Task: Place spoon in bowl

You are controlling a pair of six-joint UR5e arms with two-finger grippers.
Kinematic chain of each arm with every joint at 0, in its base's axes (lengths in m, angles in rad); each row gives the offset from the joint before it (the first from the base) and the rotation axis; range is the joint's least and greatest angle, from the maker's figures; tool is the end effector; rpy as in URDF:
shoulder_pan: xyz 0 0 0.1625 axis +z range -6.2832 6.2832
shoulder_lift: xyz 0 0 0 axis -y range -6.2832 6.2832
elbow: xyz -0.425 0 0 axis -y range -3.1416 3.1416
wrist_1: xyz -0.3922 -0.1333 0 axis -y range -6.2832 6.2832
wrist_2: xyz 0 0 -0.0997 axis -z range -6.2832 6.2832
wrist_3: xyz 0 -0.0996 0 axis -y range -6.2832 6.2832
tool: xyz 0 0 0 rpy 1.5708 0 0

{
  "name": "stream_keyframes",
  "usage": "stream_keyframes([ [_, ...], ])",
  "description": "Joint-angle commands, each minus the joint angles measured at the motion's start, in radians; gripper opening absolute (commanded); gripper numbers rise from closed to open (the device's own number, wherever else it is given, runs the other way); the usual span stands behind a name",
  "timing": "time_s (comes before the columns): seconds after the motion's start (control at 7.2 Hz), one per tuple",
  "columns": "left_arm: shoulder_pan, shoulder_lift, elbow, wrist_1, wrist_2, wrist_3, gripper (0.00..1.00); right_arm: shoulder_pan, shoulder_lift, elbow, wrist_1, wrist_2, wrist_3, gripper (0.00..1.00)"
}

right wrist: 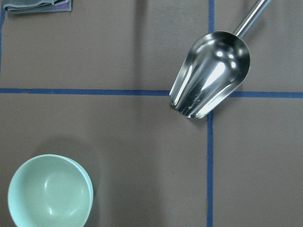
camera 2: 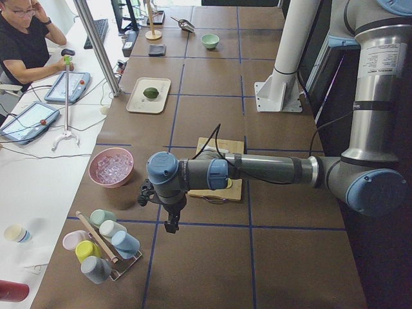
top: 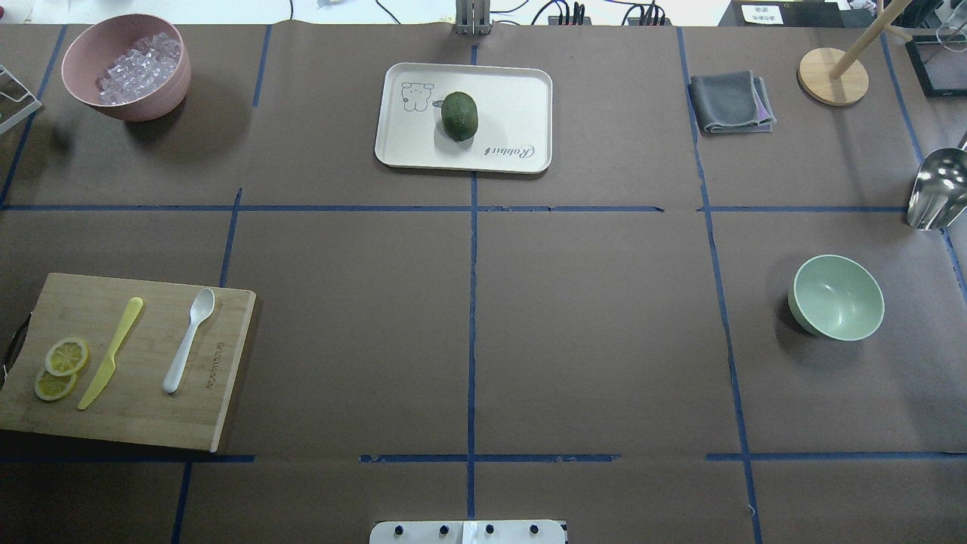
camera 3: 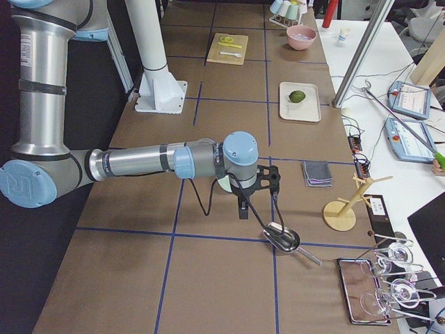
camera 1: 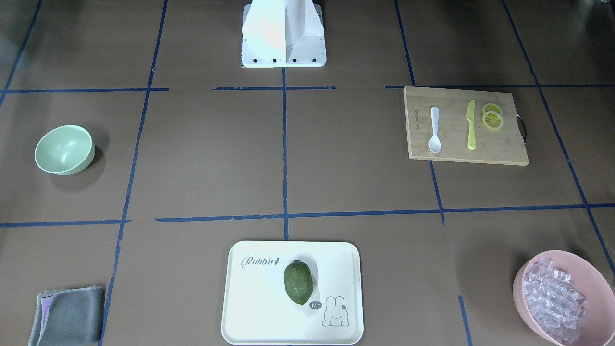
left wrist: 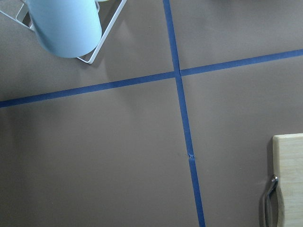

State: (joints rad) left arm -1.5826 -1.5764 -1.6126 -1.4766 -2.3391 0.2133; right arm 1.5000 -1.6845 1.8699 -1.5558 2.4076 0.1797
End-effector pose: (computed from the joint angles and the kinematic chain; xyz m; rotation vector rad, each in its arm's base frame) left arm -0.0699 -0.4896 0.6451 0.0422 0.7693 0.1735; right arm 0.0275 -0.4513 0.5580 0.0829 -0.8507 0.0184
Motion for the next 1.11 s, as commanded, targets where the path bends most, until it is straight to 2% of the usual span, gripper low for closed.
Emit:
stream_keyframes([
  [0.0, 0.001, -0.002, -0.001, -0.001, 0.0, 0.0, 1.0, -0.145, -0.039, 0.018, 0.244, -0.065, 0.3, 1.0],
  [0.14, 0.001, -0.002, -0.001, -0.001, 0.0, 0.001, 1.0, -0.232, -0.066, 0.009, 0.425, -0.121, 0.493, 1.0],
  [0.28, 0.001, -0.002, -0.001, -0.002, -0.002, 0.001, 1.0, -0.313, -0.087, -0.011, 0.521, -0.158, 0.605, 1.0],
  [0.56, 0.001, -0.004, -0.001, -0.002, 0.0, 0.001, 1.0, -0.49, -0.095, -0.053, 0.659, -0.324, 0.76, 1.0],
  [0.83, 0.001, -0.004, 0.0, -0.002, 0.0, 0.003, 1.0, -0.549, -0.092, -0.194, 0.825, -0.337, 0.785, 1.0],
  [0.97, 0.001, -0.002, 0.0, -0.002, 0.0, 0.003, 1.0, -0.55, -0.089, -0.237, 0.841, -0.334, 0.778, 1.0],
])
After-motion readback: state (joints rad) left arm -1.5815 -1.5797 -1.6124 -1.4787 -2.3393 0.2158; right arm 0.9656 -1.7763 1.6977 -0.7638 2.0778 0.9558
